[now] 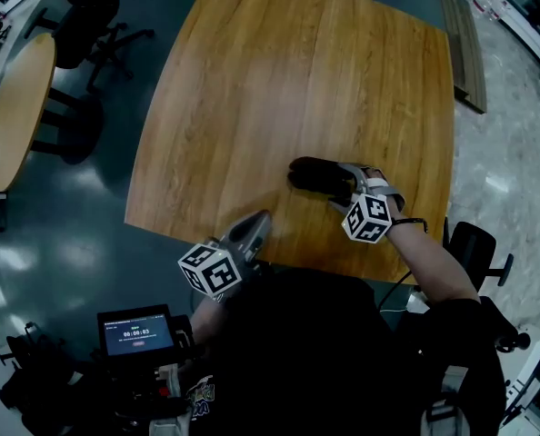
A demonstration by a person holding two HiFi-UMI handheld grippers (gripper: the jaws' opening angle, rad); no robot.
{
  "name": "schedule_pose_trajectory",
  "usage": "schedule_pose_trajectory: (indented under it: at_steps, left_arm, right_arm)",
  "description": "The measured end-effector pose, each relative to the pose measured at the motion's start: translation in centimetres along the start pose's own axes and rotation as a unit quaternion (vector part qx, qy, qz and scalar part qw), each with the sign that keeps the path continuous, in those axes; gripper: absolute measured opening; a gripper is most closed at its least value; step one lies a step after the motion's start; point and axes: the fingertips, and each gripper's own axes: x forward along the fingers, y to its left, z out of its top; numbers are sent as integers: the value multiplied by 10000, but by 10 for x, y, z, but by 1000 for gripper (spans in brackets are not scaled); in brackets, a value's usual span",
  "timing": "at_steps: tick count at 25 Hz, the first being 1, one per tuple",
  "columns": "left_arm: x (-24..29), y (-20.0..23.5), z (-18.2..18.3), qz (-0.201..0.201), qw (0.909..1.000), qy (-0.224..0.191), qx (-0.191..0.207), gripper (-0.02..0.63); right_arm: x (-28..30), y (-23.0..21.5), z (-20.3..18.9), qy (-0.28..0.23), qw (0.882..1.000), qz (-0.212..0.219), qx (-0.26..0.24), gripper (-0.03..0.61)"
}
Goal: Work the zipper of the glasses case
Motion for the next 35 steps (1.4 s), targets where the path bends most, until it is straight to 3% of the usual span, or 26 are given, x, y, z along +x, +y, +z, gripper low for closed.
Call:
schedule_pose_trajectory:
  at_steps: [2,4,7,9,12,13,15,18,21,23,24,25,26,28,30,32,33,35]
  left_arm:
    - [1,-2,-3,-37,10000,32,9,2]
    - [2,-4,-6,-37,10000,69,2,2]
    - [2,-4,-10,4,9999,115,-12,2]
    - [0,-2,-10,37,9999,127,23,2]
    - [-4,3,-8,156,9998,73,25,2]
    - [-7,6,-7,208,9998,38,2,2]
    - [-12,13,-3,288,9996,-36,-51,2]
    - [-13,19,6,266,9996,-51,-12,2]
    - [-9,15,22,-81,9999,92,84,2]
    - [-6,1,38,-701,9971,309,27,5]
    - [-6,-10,48,-1154,9922,451,-109,59]
    - [-7,-23,60,-1709,9830,597,-320,111]
    - [-10,-37,72,-2338,9677,745,-576,162]
    - [-14,-73,93,-3558,9218,1135,-1042,198]
    - [-18,-114,98,-4411,8714,1837,-1112,226]
    - [-20,-150,86,-4816,8297,2701,-815,261]
    - [-19,-160,79,-4863,8163,3046,-663,267]
    - [-15,-163,73,-4800,8040,3461,-575,261]
  right_arm:
    - [2,-8,-2,39,9998,5,183,390]
    - [10,-20,-5,105,9979,246,592,447]
    - [28,-28,-9,196,9843,1133,1337,488]
    - [39,-27,-12,272,9775,1513,1444,486]
    - [38,-32,-2,51,9785,1510,1401,402]
    - [35,-37,3,-88,9816,1367,1330,309]
    - [30,-43,11,-229,9919,936,825,268]
    - [16,-45,25,-352,9977,-90,-570,265]
    - [-42,-50,70,-1051,9739,-1090,-1693,265]
    - [-92,-49,104,-1559,9489,-1494,-2303,265]
    - [-116,-48,118,-1748,9347,-1661,-2613,265]
    - [-137,-47,131,-1901,9197,-1814,-2918,265]
    - [-158,-45,143,-2033,9042,-1953,-3209,265]
    - [-194,-39,165,-2262,8728,-2165,-3744,265]
    - [-219,-27,184,-2424,8428,-2268,-4237,265]
    - [-233,-13,195,-2448,8161,-2289,-4709,261]
    - [-237,-8,196,-2410,8055,-2296,-4902,259]
    - [-247,-2,200,-2386,7912,-2374,-5107,258]
